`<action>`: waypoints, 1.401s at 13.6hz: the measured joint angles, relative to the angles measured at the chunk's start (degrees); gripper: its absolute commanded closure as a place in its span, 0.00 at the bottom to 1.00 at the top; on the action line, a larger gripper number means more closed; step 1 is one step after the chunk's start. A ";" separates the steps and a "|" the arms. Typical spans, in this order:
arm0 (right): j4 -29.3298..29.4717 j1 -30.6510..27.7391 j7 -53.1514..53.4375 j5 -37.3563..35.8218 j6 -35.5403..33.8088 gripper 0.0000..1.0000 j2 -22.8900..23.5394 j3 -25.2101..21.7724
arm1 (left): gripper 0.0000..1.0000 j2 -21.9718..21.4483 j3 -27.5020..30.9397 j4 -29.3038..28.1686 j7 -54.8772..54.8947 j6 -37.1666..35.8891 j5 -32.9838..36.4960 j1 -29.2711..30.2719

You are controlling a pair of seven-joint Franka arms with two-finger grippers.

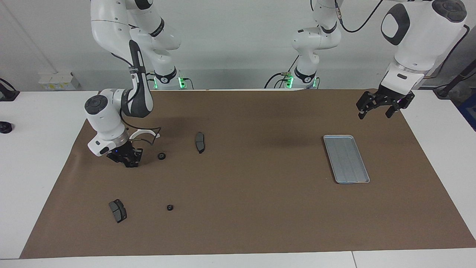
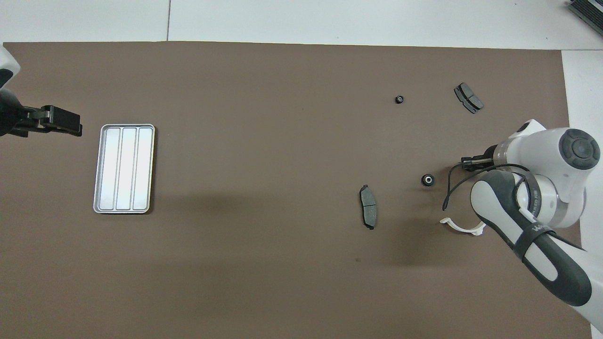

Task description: Pick bearing gear from pile to tray

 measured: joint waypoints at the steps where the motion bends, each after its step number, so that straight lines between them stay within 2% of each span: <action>1: 0.43 0.03 0.25 0.50 -0.76 1.00 -0.90 0.62 | 0.00 0.00 0.00 0.00 0.00 0.00 0.00 0.00; 4: 3.02 0.16 5.95 0.74 -5.75 1.00 -3.88 5.35 | 0.00 -0.03 0.00 0.00 0.00 0.00 0.00 0.00; 6: 4.87 0.64 14.18 0.77 -7.15 1.00 -4.41 9.88 | 0.00 -0.03 0.00 0.00 0.00 0.00 0.00 0.00; 8: 6.22 4.68 24.06 0.77 -7.20 1.00 -4.37 11.79 | 0.00 -0.03 0.00 0.00 0.00 0.00 0.00 0.00; 11: 8.35 13.06 38.07 0.00 -7.22 1.00 -3.40 12.06 | 0.00 -0.05 0.00 -0.16 0.13 -0.07 0.00 0.00; 15: 15.43 22.88 56.27 -6.48 -9.50 1.00 2.01 12.10 | 0.00 -0.19 0.09 -0.59 0.14 -0.03 0.00 0.07; 19: 27.36 31.46 69.12 -12.75 -15.60 1.00 11.12 12.03 | 0.00 -0.23 0.54 -0.66 0.14 -0.01 0.00 0.31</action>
